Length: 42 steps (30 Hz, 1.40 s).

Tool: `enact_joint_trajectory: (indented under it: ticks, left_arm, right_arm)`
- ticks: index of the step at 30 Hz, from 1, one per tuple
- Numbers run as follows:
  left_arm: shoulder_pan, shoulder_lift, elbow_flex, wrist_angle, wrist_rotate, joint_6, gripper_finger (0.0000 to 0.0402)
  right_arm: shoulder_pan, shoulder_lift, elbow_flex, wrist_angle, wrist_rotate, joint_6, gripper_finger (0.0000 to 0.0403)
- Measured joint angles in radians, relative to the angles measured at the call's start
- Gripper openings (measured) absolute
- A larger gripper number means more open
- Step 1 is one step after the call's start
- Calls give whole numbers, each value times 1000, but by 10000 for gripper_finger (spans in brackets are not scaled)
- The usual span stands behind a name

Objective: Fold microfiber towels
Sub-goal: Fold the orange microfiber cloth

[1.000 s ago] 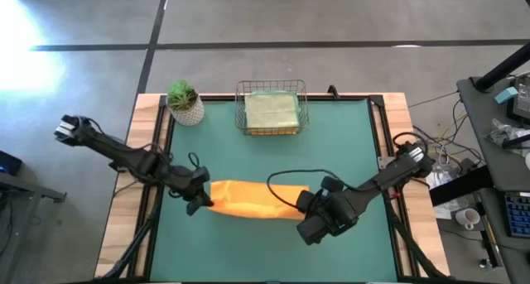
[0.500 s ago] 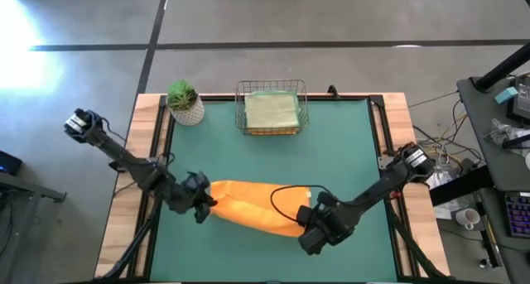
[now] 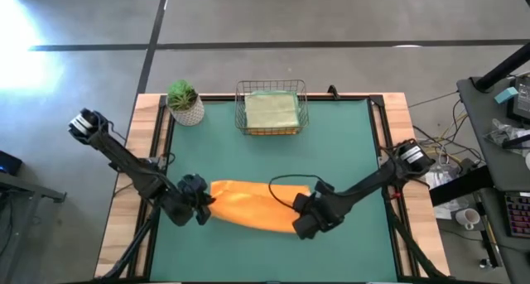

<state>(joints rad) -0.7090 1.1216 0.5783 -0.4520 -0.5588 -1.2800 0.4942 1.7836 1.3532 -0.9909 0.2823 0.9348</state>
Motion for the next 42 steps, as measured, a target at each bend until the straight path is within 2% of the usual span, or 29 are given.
enact_joint_trajectory:
  ticks: [7,18,26,31,37,39,42]
  left_arm:
    - [0,52,-1,-10,-27,0,1]
    - [5,59,-5,-51,-49,0,1]
    - [9,59,-12,-87,-50,3,6]
    - [9,59,-11,-87,-49,2,43]
    - [9,59,-9,-89,-38,3,117]
    - [13,56,-4,-98,-6,4,140]
    - [23,43,18,-150,116,59,164]
  right_arm:
    - [-77,0,-30,2,7,-57,8]
    - [-187,0,-46,2,6,-73,8]
    - [-209,2,-46,8,5,-75,8]
    - [-209,2,-46,9,2,-75,15]
    - [-211,2,-43,4,-2,-74,58]
    - [-211,0,-43,-8,-2,-74,76]
    - [-211,-31,-43,-18,-12,-96,100]
